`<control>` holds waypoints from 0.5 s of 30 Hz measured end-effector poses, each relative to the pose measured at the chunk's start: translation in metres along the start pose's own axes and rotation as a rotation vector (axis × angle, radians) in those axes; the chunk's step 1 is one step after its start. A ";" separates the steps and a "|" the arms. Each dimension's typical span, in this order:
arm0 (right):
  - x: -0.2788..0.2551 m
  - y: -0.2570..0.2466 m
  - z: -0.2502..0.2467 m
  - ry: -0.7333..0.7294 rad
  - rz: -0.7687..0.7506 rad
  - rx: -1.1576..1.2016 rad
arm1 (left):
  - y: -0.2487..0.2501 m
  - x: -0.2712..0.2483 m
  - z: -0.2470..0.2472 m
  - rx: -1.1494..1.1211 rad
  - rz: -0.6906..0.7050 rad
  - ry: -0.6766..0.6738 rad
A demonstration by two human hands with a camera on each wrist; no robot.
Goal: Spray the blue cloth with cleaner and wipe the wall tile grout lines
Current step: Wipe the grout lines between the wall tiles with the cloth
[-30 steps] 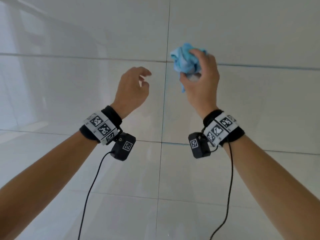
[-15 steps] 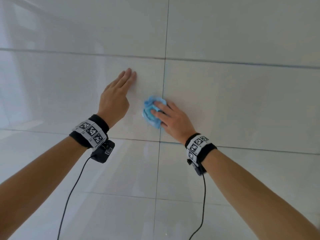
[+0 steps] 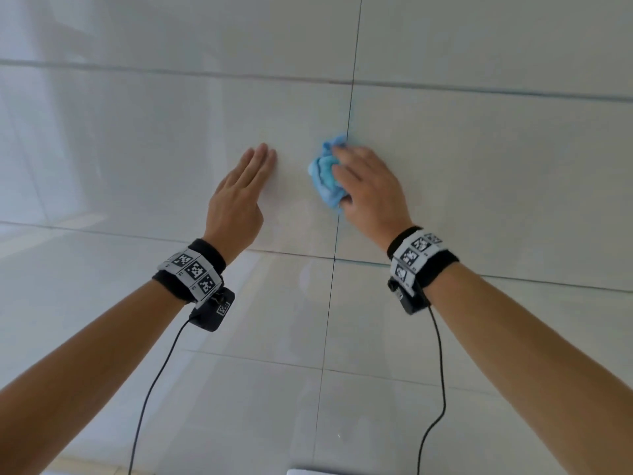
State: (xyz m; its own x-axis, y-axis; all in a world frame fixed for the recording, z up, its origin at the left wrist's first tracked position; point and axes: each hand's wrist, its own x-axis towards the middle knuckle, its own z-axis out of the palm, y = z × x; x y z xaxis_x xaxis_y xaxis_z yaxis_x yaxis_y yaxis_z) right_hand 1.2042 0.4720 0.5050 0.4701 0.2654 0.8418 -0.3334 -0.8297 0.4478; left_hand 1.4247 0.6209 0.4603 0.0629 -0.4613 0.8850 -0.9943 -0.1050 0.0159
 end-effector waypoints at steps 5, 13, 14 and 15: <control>-0.063 -0.046 0.029 -0.148 -0.205 0.048 | -0.010 -0.019 0.004 0.011 -0.007 -0.039; 0.000 -0.050 0.025 -0.108 0.105 0.067 | -0.018 -0.034 0.003 -0.102 -0.028 -0.106; -0.003 -0.053 0.028 -0.128 0.102 0.057 | -0.020 -0.039 0.003 -0.103 -0.032 -0.117; -0.010 -0.058 0.033 -0.152 0.077 0.043 | -0.023 -0.045 0.003 -0.102 -0.038 -0.134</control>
State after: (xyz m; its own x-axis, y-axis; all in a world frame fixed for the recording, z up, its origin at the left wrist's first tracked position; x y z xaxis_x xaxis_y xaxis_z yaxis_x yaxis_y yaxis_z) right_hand 1.2458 0.5016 0.4601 0.5636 0.1259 0.8164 -0.3390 -0.8660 0.3676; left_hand 1.4448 0.6415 0.4192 0.1043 -0.5723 0.8133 -0.9942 -0.0374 0.1012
